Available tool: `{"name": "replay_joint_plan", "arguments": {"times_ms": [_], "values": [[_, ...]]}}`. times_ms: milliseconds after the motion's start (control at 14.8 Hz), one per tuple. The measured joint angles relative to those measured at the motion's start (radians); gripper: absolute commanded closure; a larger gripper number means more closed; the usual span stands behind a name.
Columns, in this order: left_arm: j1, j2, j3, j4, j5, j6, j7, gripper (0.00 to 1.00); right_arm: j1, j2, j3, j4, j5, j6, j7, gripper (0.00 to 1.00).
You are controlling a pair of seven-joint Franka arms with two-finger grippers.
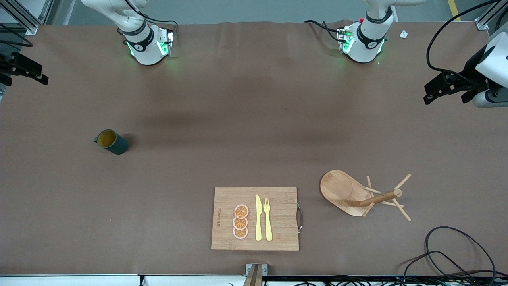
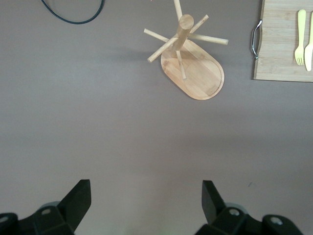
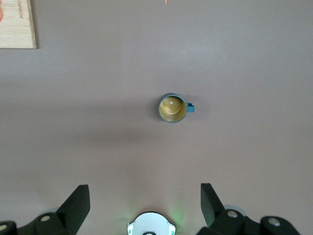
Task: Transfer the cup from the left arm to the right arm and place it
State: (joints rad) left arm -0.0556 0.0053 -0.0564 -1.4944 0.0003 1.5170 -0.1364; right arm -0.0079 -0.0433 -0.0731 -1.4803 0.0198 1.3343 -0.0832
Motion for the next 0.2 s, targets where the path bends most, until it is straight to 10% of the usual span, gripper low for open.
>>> {"name": "replay_joint_plan", "arguments": {"times_ms": [203], "values": [[0.0, 0.002, 0.0, 0.0, 0.0, 0.0, 0.0, 0.0, -0.001, 0.0, -0.003, -0.002, 0.0, 0.004, 0.0, 0.0]]}}
